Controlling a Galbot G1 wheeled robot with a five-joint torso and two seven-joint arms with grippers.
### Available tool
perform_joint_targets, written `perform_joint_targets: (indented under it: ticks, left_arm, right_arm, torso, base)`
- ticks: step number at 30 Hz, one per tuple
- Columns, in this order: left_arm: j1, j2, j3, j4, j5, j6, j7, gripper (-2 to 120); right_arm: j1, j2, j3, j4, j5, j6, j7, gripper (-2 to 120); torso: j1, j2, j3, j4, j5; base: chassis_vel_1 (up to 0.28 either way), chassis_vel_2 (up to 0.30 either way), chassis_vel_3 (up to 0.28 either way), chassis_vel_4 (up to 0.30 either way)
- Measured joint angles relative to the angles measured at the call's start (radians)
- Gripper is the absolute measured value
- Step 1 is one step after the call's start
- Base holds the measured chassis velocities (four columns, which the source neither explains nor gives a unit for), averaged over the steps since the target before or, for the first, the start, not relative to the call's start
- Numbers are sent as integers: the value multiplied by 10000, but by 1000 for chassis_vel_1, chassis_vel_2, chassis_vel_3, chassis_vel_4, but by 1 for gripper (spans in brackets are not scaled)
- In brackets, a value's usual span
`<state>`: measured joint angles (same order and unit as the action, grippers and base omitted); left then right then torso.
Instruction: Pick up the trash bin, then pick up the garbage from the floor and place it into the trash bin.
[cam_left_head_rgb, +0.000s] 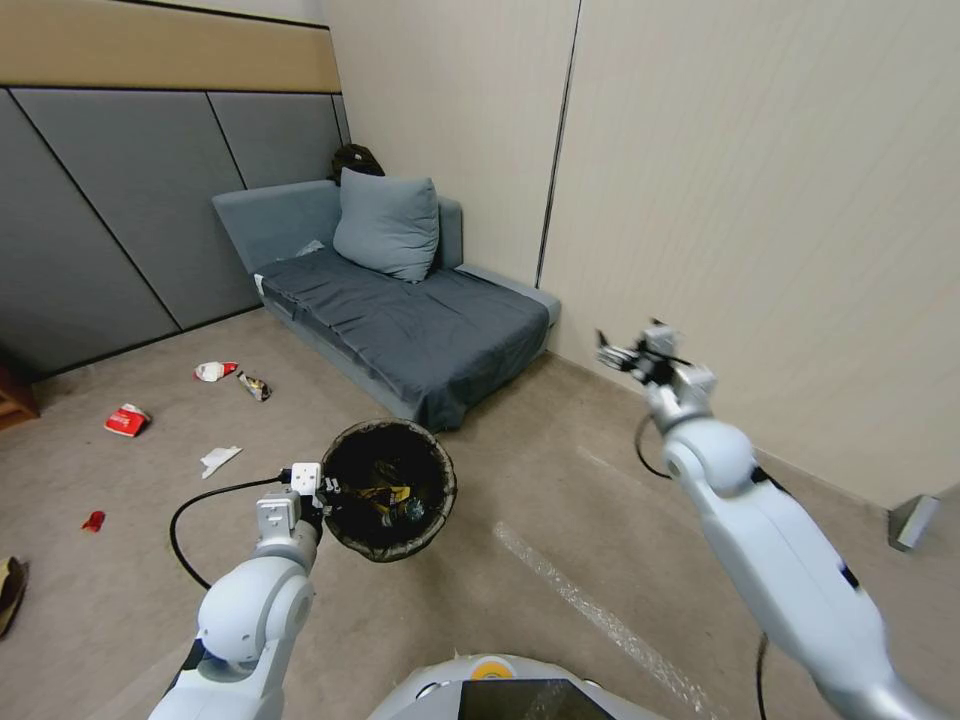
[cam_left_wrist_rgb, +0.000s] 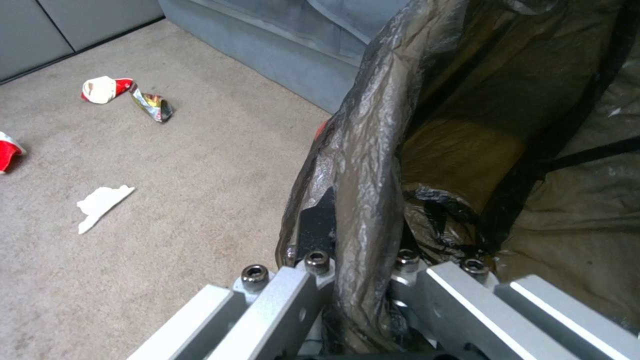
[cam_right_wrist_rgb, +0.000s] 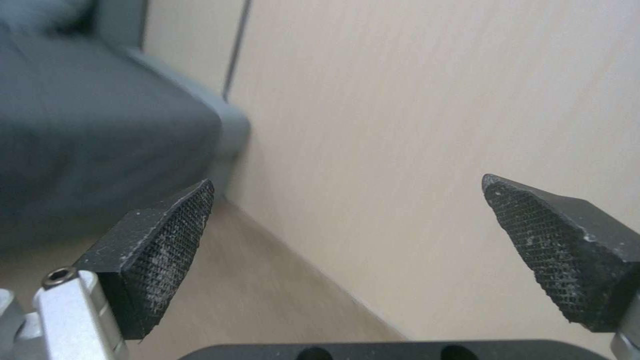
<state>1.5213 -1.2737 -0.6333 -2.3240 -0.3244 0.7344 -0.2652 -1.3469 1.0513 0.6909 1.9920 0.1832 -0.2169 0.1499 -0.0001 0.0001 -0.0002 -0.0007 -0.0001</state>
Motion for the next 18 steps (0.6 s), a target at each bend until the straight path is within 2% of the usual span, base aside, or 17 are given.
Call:
perform_joint_targets:
  ticks: [4,5,6,18]
  left_arm:
    - [53,-75,73,46,1,2,-11,0]
    - [108,-117,123,61,32,6,-23,0]
    - [119,-116,127,61,43,8,-25,0]
    - [148,-128,94,65,14,10,14,0]
  right_arm:
    - [-493,406,266,-362,-255,537,-25,100]
    - [-673,954,327,-485,-360,760,-25,100]
    - [-688,1136,309,-486,-373,771,-18,100]
    - [-507,1786,-181,-552,-536,759,52,100]
  torso:
    - [0,-1,1,4,1]
    - [0,-1,1,9,-2]
    - [0,-1,1,10,2]
    - [0,-2,2,7,0]
  base:
    - [0,0,0,0]
    - [0,0,0,0]
    - [0,0,0,0]
    - [0,0,0,0]
